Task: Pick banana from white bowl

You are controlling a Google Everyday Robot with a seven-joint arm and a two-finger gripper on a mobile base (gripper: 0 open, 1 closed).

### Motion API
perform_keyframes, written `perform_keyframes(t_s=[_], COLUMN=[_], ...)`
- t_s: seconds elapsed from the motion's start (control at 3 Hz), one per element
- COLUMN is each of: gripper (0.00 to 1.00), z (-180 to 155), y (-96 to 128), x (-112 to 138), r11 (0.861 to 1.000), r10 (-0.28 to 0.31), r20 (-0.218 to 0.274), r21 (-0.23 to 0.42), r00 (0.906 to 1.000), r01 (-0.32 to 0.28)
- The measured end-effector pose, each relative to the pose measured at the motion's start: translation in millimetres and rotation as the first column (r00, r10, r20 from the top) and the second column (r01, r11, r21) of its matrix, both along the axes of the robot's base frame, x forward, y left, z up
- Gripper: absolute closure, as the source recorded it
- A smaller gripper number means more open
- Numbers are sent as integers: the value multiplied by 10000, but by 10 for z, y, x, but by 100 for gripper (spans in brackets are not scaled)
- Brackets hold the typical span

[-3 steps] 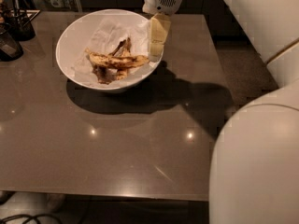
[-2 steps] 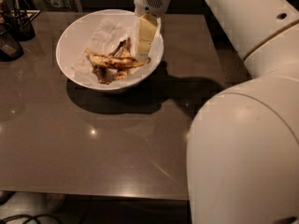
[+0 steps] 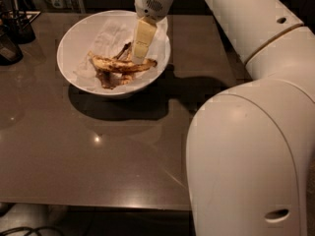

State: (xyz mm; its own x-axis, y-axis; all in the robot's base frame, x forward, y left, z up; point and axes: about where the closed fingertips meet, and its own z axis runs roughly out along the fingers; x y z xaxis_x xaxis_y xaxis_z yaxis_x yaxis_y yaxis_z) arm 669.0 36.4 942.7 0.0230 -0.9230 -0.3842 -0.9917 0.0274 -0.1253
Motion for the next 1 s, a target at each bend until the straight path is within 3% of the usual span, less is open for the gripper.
perform_keyframes(t_s=[1.0], gripper=[4], z=[-489], y=[118], x=[-96], r11=[9895], r10=[-417], r20=[-512], r21=[-1406], r00=[9978], r01=[341])
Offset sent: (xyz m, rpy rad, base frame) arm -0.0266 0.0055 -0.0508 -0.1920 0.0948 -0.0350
